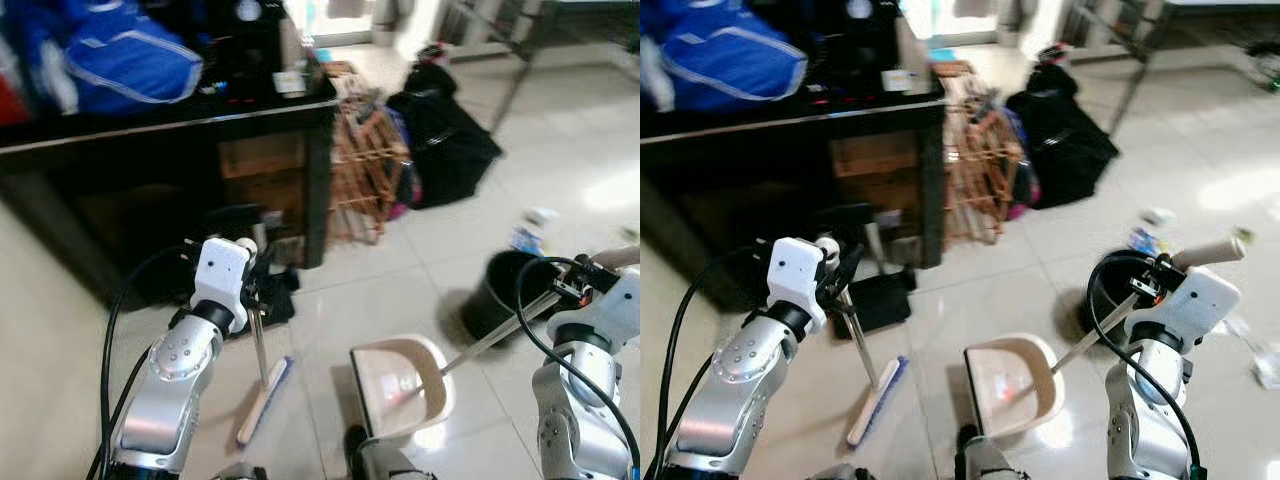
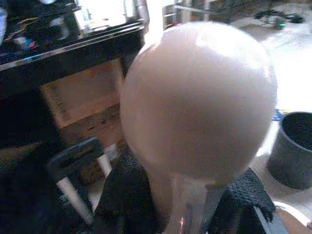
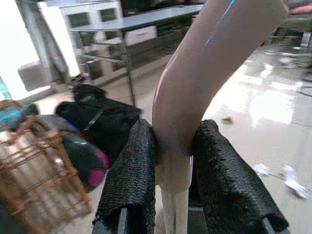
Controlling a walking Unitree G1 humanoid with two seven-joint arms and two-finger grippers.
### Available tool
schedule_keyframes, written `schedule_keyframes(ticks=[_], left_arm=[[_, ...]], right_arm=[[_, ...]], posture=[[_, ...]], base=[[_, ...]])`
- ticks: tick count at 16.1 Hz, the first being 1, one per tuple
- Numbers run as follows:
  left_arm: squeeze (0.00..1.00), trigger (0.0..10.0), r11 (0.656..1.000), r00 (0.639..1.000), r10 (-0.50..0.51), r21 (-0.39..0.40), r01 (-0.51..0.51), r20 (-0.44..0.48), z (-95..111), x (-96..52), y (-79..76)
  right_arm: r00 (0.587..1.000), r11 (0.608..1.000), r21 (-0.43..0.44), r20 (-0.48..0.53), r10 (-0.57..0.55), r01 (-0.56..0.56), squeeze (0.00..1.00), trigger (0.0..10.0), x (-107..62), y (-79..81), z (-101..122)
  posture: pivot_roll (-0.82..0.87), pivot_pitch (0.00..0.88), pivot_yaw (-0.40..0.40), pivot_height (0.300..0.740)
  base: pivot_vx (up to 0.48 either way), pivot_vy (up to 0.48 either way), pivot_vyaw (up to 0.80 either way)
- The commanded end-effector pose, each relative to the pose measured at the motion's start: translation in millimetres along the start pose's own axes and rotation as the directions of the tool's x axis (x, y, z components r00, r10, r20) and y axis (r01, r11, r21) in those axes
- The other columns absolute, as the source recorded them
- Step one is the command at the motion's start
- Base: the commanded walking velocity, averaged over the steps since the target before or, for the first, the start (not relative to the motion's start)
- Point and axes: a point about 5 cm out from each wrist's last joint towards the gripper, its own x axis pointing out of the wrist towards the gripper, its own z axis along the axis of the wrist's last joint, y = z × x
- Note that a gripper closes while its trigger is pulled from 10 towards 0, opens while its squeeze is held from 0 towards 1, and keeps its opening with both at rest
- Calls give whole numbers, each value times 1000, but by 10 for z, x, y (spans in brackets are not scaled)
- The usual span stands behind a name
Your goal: Sweep floor
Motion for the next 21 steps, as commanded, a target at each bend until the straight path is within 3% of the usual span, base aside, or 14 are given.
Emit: schedule_keyframes(ticks=[1, 3, 18, 21], left_arm=[[0, 10000, 999, 999, 10, 31, -11, 43, 73, 25, 7], [0, 10000, 1000, 999, 4, -2, -3, 43, 73, 39, 11], [0, 10000, 1000, 998, -14, 5, 14, 64, 113, 21, 35], [0, 10000, 999, 997, -36, 7, 35, 69, 117, 26, 46]], right_arm=[[999, 1000, -6, 33, -22, 23, 0, 10000, -1, -59, 94], [1000, 1000, -21, 13, -6, 7, 0, 10000, -4, -34, 59], [999, 998, -55, 30, 26, -24, 0, 10000, -63, 24, 144], [999, 996, -84, 43, 23, -19, 0, 10000, -82, 7, 152]], posture=[[-46, 100, 5, 740], [-44, 95, 4, 740], [-56, 77, -10, 740], [-59, 76, 5, 740]], base=[[0, 0, -800], [0, 0, -800], [0, 0, -800], [188, 0, 0]])
